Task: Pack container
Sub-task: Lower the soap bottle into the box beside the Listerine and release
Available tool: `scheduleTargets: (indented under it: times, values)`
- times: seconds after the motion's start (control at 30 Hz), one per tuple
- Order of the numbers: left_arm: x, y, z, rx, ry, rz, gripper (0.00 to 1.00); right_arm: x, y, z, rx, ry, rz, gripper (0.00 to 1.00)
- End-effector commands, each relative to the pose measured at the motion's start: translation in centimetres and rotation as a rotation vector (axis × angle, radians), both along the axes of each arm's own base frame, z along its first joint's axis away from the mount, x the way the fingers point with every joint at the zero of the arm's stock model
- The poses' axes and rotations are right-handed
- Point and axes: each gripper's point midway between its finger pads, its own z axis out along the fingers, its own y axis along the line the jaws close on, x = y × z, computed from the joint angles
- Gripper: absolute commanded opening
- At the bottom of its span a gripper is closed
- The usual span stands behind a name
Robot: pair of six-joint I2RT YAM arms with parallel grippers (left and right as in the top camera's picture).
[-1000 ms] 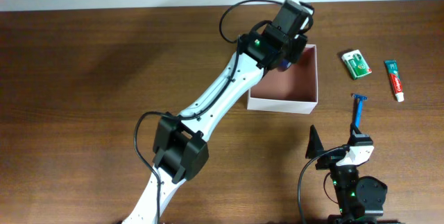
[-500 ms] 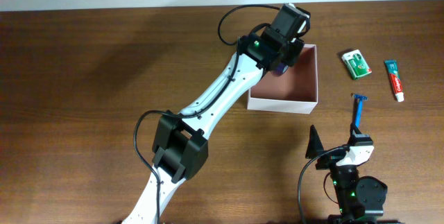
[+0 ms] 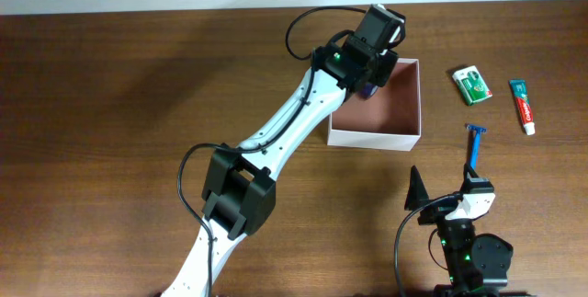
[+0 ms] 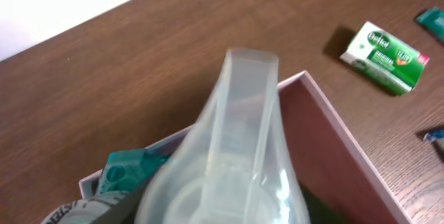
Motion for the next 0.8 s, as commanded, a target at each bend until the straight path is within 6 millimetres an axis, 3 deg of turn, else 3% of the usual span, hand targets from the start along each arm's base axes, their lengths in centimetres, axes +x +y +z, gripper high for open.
scheduleTargets:
  times: [0.0, 0.33, 0.43, 0.5, 0.67, 0.77]
  values:
    - [0.7, 0.4, 0.7, -0.011, -0.022, 0.022, 0.51, 0.0, 0.0, -0.2, 0.0, 0.003, -0.001, 0.99]
    - [0.8, 0.2, 1.0, -0.019, -0.031, 0.022, 0.52, 0.0, 0.0, -0.2, 0.0, 0.003, -0.001, 0.99]
    - [1.0, 0.0, 2.1, -0.037, -0.052, 0.021, 0.52, 0.0, 0.0, -0.2, 0.0, 0.003, -0.001, 0.99]
    - [1.2, -0.1, 3.4, -0.056, -0.073, 0.02, 0.52, 0.0, 0.0, -0.2, 0.0, 0.003, -0.001, 0.99]
    - [1.4, -0.5, 9.1, -0.109, -0.169, -0.002, 0.52, 0.0, 0.0, -0.2, 0.0, 0.003, -0.001, 0.99]
    - [1.3, -0.3, 12.5, -0.144, -0.223, -0.006, 0.6, 0.0, 0.0, -0.2, 0.0, 0.003, -0.001, 0.99]
